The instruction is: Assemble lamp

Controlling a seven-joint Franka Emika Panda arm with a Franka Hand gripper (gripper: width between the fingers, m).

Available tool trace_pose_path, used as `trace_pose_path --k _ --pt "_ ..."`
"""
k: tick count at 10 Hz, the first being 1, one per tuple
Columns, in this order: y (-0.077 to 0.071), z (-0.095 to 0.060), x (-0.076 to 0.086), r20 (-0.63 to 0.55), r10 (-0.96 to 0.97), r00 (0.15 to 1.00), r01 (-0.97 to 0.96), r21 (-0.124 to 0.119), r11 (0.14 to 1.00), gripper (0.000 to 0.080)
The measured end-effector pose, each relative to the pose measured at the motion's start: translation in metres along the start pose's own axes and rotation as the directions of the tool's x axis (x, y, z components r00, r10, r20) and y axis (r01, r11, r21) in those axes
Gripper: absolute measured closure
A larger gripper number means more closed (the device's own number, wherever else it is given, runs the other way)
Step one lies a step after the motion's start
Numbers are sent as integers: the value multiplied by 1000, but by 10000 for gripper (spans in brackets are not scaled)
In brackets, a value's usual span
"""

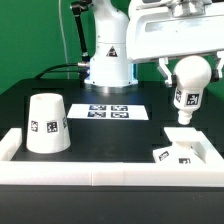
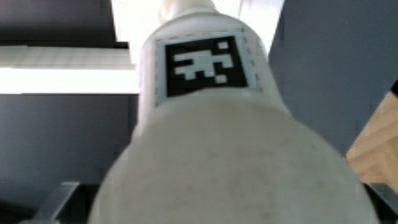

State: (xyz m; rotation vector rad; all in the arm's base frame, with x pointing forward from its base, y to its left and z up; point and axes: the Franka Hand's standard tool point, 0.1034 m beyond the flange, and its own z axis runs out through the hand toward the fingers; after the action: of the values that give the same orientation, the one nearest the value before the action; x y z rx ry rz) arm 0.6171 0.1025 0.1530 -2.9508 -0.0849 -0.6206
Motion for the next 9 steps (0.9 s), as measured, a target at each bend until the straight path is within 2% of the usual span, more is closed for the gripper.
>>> trace_pose_path --k 9 --pt "-2 8 -6 -86 -19 996 18 -12 1000 220"
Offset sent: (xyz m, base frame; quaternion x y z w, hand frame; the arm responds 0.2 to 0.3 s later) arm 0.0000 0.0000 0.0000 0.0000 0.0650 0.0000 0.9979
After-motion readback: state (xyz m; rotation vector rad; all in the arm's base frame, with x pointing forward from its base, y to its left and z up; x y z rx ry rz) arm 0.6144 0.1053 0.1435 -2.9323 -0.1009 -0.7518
